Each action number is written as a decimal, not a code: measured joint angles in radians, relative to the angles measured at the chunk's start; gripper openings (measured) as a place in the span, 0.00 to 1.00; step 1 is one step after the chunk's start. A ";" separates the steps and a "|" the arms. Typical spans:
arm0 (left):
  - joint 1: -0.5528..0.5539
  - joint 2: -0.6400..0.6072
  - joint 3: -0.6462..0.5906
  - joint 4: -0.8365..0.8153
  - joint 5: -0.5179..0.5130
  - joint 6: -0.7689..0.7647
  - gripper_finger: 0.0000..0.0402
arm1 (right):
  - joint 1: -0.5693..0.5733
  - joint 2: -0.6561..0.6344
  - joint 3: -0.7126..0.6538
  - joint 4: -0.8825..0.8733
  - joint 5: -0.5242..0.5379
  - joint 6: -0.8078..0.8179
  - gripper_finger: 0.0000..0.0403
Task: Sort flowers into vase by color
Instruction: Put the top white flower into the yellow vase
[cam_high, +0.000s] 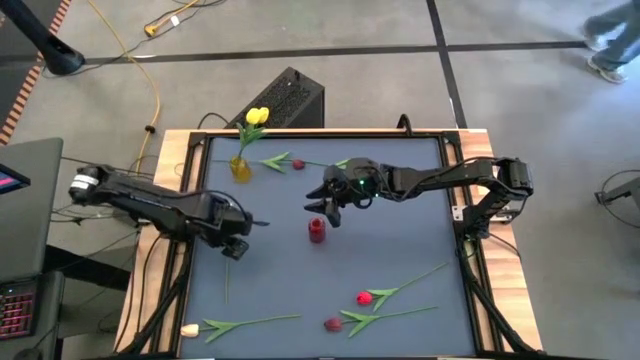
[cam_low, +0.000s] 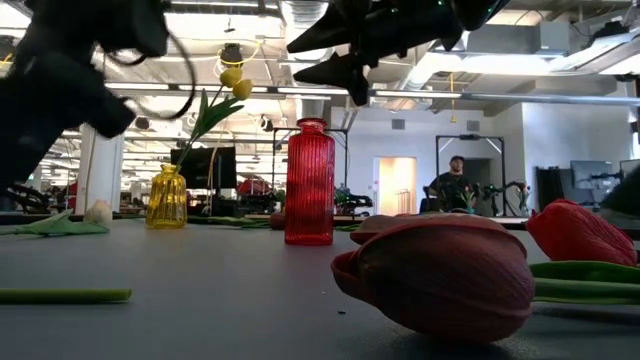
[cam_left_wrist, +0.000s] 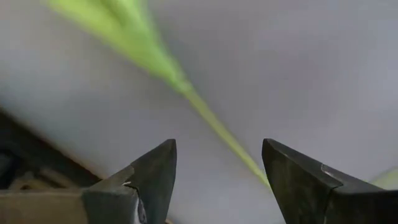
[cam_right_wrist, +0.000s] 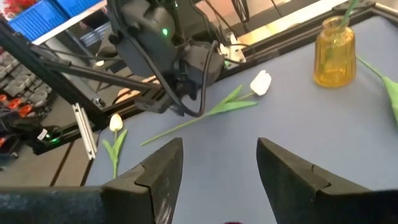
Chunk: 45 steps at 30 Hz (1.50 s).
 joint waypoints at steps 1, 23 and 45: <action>-0.010 -0.001 -0.020 0.005 -0.005 -0.032 0.56 | 0.001 0.000 0.000 -0.007 -0.001 0.000 0.57; -0.179 -0.010 -0.206 0.293 -0.136 -0.315 0.43 | 0.006 0.000 0.000 -0.043 -0.004 -0.026 0.57; -0.256 -0.005 -0.045 0.323 -0.290 -0.112 0.00 | -0.011 0.000 0.000 -0.036 0.002 -0.045 0.57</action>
